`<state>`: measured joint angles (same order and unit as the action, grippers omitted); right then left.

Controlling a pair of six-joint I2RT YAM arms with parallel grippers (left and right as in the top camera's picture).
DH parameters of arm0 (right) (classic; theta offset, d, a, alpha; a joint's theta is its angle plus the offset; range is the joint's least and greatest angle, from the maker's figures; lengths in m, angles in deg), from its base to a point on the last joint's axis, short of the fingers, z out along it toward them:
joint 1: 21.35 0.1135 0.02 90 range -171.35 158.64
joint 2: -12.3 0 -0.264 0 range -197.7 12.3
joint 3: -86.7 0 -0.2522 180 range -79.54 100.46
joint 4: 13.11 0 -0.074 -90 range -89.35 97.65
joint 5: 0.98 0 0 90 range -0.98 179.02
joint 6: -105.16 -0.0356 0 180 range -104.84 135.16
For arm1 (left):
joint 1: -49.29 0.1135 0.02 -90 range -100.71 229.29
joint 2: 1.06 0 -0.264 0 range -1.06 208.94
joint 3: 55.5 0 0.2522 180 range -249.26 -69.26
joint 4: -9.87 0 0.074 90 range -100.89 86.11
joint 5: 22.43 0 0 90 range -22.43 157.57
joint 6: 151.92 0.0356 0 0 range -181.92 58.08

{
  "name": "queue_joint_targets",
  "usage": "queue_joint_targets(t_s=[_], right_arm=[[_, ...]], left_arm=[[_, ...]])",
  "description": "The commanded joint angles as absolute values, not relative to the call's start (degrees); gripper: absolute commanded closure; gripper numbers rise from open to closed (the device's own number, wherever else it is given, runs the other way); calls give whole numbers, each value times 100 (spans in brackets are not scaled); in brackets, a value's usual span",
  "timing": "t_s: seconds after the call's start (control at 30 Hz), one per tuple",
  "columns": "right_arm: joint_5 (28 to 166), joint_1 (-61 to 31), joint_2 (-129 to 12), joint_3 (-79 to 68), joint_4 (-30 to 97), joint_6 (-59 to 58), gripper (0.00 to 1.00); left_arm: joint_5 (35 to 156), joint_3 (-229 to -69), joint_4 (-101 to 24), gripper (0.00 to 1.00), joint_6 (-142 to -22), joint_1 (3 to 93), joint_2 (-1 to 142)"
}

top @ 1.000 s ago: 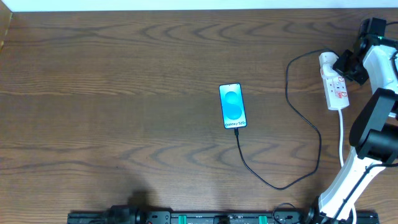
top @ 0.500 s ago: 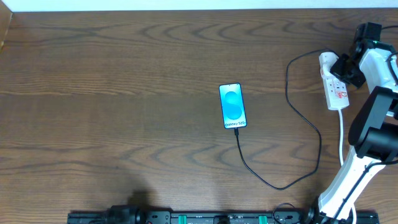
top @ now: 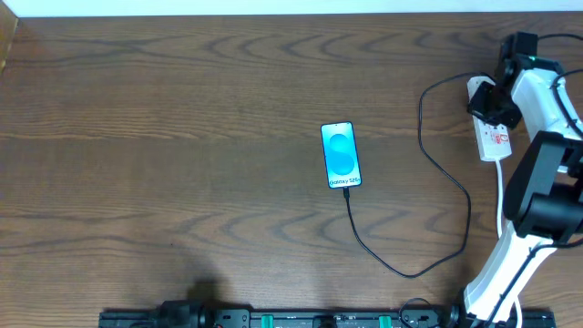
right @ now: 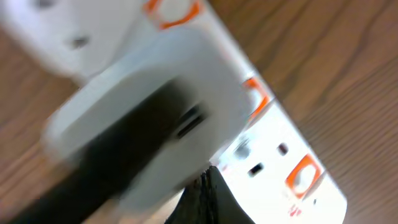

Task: Plug charger to phone and switch on socket

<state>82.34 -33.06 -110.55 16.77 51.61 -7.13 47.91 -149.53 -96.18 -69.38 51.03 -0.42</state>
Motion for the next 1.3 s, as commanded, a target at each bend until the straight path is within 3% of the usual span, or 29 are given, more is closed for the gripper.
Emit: queue_joint_targets(t_s=[0.0, 0.23, 0.43, 0.9, 1.27], right_arm=[[8009, -3310, -10351, 1723, 5152, -594, 99], [6818, -3365, -9713, 1723, 5323, -927, 99], [6610, -3402, -9016, 1723, 5321, -1438, 99], [10944, -3402, -7033, 1723, 3155, -1611, 99], [11311, -3402, -6321, 1721, 4035, -518, 91]], left_arm=[[4736, -14946, -10066, 2, -6965, 5127, -90], [4736, -14946, -10066, 2, -6965, 5127, -90], [4736, -14946, -10066, 2, -6965, 5127, -90], [4736, -14946, -10066, 2, -6965, 5748, -90], [4736, -14946, -10066, 2, -6965, 5562, -90]])
